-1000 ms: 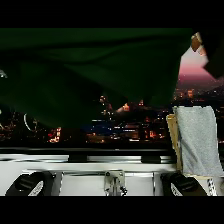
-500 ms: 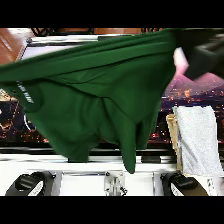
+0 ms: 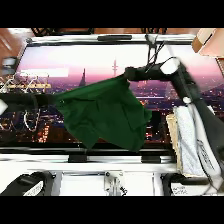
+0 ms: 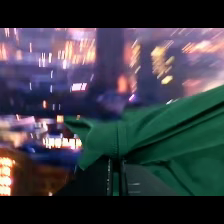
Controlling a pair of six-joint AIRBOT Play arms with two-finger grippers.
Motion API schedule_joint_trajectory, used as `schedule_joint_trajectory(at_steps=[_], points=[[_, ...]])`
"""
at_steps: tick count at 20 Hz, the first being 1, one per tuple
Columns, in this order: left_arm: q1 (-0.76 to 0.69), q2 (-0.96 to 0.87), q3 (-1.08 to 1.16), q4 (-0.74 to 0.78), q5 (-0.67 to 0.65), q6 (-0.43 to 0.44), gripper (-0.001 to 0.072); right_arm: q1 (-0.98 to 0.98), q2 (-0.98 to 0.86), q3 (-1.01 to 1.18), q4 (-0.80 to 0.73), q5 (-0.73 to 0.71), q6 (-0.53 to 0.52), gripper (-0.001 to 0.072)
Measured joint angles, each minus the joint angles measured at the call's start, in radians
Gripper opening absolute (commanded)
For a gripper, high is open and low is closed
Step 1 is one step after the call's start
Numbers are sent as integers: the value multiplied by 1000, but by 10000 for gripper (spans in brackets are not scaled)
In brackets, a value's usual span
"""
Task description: Fold the shirts.
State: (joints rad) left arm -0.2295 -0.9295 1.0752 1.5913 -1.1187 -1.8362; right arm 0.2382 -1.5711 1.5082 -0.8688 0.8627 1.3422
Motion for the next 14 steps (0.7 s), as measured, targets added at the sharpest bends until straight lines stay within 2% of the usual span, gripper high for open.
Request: schedule_joint_trajectory(at_steps=[1,2,3,4,6,8,11,12,13,14], points=[[0,-60,-9,-24,16,-9,64,0,-51,0,68,1,-1,74],[0,-124,-15,-56,38,-14,133,0,-92,0,120,3,0,179],[0,-184,-20,-85,53,-19,237,0,-117,0,157,6,0,521],[0,-232,-23,-108,58,-24,327,-2,-132,1,190,13,2,583],[11,-303,-25,-148,69,-26,420,-16,-144,1,227,47,3,582],[48,-340,-9,-175,37,19,428,-51,-123,1,225,103,3,582],[158,-349,38,-193,-83,132,428,-127,-55,1,145,277,36,582],[199,-343,44,-205,-122,167,467,-151,-29,-3,103,344,48,582],[243,-334,39,-222,-155,201,556,-171,2,-14,52,419,58,582],[280,-326,21,-243,-180,226,566,-186,39,-36,0,487,64,582]])
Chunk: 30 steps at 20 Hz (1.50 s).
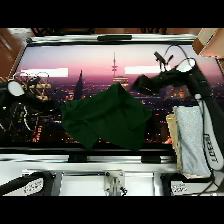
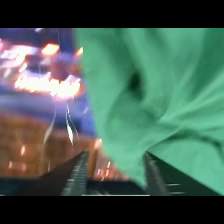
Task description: Fold the shirts.
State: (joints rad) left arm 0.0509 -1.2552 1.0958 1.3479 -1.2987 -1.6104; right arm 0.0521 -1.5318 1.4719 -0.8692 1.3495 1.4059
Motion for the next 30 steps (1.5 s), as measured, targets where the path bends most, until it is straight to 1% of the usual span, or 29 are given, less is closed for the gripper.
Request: schedule_joint_trajectory(at_steps=[2,4,7,10,11,13,14,15,19,21,23,24,25,26,27,28,30], points=[[58,11,-68,-55,-27,43,566,-16,80,-71,-93,74,18,582],[84,16,-162,-135,0,80,565,-28,167,-188,-170,83,45,582],[82,13,-287,-269,119,124,561,-33,259,-361,-213,62,77,582],[46,-10,-342,-336,225,144,551,-36,303,-485,-222,45,94,582],[32,-19,-351,-351,248,148,528,-36,311,-518,-224,36,98,585],[10,-37,-363,-367,293,153,246,-37,321,-575,-228,15,101,586],[4,-45,-367,-372,308,156,122,-37,323,-601,-229,5,101,656],[0,-51,-369,-375,317,163,38,-37,325,-628,-230,-7,100,657],[-8,-59,-363,-384,332,217,36,-14,330,-746,-198,-64,93,657],[-10,-57,-355,-386,329,242,35,45,330,-794,-185,-110,101,657],[-12,-52,-350,-387,321,260,35,128,330,-830,-175,-189,136,655],[-12,-49,-348,-387,317,265,35,166,329,-840,-172,-224,158,620],[-12,-45,-347,-387,313,270,35,201,327,-847,-169,-254,182,498],[-12,-38,-346,-387,308,277,35,230,325,-852,-168,-282,203,358],[-12,-30,-345,-387,305,283,35,256,323,-858,-169,-310,226,155],[-12,-16,-344,-386,302,287,34,272,322,-860,-162,-326,244,68],[-12,25,-343,-374,297,292,34,293,326,-858,-152,-340,268,68]])
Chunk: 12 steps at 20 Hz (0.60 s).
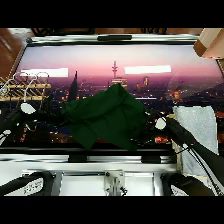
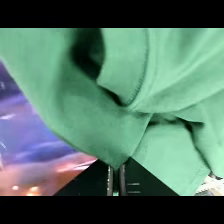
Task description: Fold the shirts.
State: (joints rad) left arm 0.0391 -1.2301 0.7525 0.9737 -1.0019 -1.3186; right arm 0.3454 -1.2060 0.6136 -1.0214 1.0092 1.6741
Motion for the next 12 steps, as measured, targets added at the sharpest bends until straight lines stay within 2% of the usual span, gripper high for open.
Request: schedule_joint_trajectory(at_steps=[3,5,8,10,12], points=[[0,116,33,35,-23,6,34,15,50,60,-20,-6,-10,68],[0,233,100,81,-38,7,34,19,127,163,-109,-3,-23,68],[0,445,288,171,-17,-6,34,22,263,391,-359,-1,-6,68],[-1,581,436,205,56,-42,34,22,349,570,-536,-21,26,68],[-1,698,568,224,150,-90,34,24,421,736,-647,-56,47,68]])
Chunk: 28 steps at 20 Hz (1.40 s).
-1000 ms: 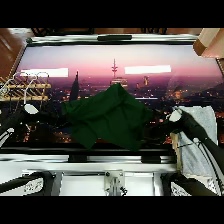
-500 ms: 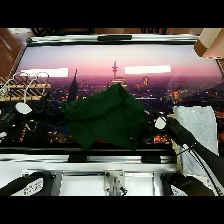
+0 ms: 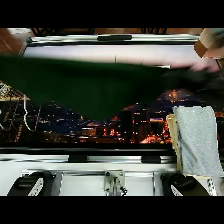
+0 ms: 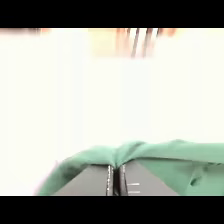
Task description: Fold the shirts.
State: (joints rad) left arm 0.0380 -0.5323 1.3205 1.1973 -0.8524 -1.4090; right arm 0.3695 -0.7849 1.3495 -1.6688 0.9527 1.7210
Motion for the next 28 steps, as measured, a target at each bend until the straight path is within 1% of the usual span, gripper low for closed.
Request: schedule_joint_trajectory(at_steps=[3,5,7,9,11,15,17,19,21,25,28], points=[[0,128,137,14,80,-46,34,1,83,168,-63,-30,15,68],[0,172,178,31,74,-63,34,1,119,222,-69,-28,22,68],[0,190,198,60,32,-73,34,1,131,249,-68,8,24,68],[0,188,199,120,-26,-81,34,1,128,264,-61,63,26,69],[0,174,188,200,-47,-84,34,1,99,271,-53,137,27,68],[0,93,121,362,-99,-88,34,1,-40,256,67,360,51,69],[0,27,57,391,-132,-89,35,1,-131,209,72,402,66,68],[0,-57,-23,410,-161,-98,35,1,-238,148,45,373,83,69],[0,-160,-88,422,-162,-106,35,1,-362,106,5,277,105,69],[1,-382,-131,439,-169,-113,35,0,-573,72,-13,32,145,69],[1,-521,-140,367,-175,-115,37,-1,-663,64,-6,-103,193,69]])
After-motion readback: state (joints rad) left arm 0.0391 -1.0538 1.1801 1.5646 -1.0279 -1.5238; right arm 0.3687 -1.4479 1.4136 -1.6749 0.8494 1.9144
